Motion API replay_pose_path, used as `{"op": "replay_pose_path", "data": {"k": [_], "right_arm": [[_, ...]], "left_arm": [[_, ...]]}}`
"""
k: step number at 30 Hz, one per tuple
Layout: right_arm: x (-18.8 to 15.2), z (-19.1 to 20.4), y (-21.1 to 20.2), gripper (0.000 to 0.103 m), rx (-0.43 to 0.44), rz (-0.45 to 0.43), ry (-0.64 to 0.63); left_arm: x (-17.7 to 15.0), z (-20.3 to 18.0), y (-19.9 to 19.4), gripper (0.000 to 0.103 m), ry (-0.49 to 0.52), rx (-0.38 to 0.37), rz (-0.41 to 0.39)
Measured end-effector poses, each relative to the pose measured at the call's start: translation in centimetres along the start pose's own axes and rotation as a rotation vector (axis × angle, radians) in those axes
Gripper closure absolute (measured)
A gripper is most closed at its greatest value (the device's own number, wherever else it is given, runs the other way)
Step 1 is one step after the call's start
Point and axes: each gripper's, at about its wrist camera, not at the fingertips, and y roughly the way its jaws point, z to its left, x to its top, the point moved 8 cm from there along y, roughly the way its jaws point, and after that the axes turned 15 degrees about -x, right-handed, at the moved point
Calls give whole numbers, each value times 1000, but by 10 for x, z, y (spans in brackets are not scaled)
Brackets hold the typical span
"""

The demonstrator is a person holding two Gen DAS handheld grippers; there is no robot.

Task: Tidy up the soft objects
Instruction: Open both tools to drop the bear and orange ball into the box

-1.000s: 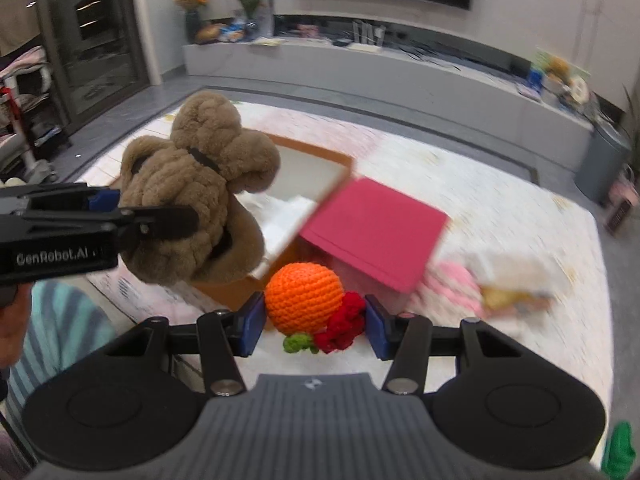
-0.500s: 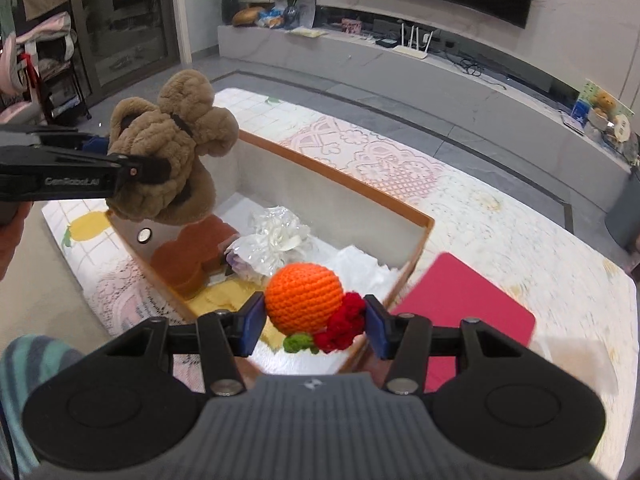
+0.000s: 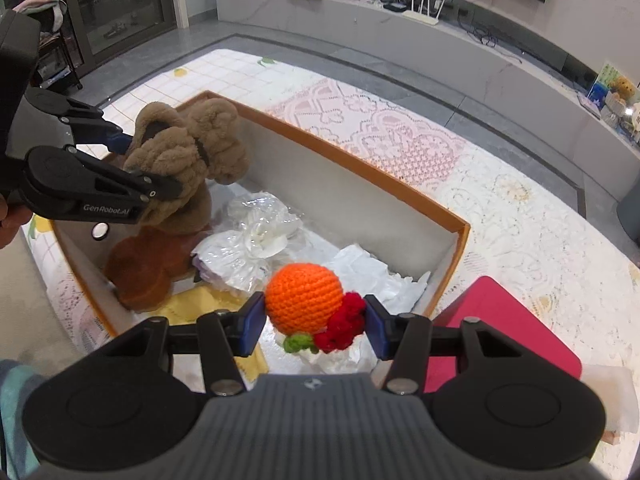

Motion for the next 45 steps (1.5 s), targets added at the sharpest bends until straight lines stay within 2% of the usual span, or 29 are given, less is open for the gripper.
{"op": "replay_pose_path", "data": {"k": [4,5,8,12,13,15,18,23,28,31,38,45], "right_arm": [[2,1,12,51,-3,15,-2],[3,2,14,51,-4,18,-2],[4,2,16,51,-7,20,-5],[9,0,24,51,-14,18,-7],[12,0,27,51,-14,19,-4],[15,1,32,51,-13,21,7],[18,4,37,51,-15,22,15],[17,11,45,51,-18,37,3],[21,14,52,51,-22,45,3],[25,14,56,51,-21,47,24],[29,15,67,50,-13,54,67],[29,14,56,40,-3,36,85]], "left_arm": [[2,3,0,40,0,-2,-17],[4,4,-2,34,15,9,-28],[10,6,-13,32,53,7,-77],[21,12,-27,27,34,-18,-122],[20,12,-31,28,21,-21,-122],[20,14,-31,51,3,-28,-102],[15,17,-23,70,-21,-19,-52],[6,21,-3,79,-62,-41,-15],[-1,20,0,79,-97,-72,-17],[-3,22,-6,76,-105,-66,-44],[-4,18,-20,54,-106,-71,-98],[4,9,-37,44,-129,-102,-162]]}}
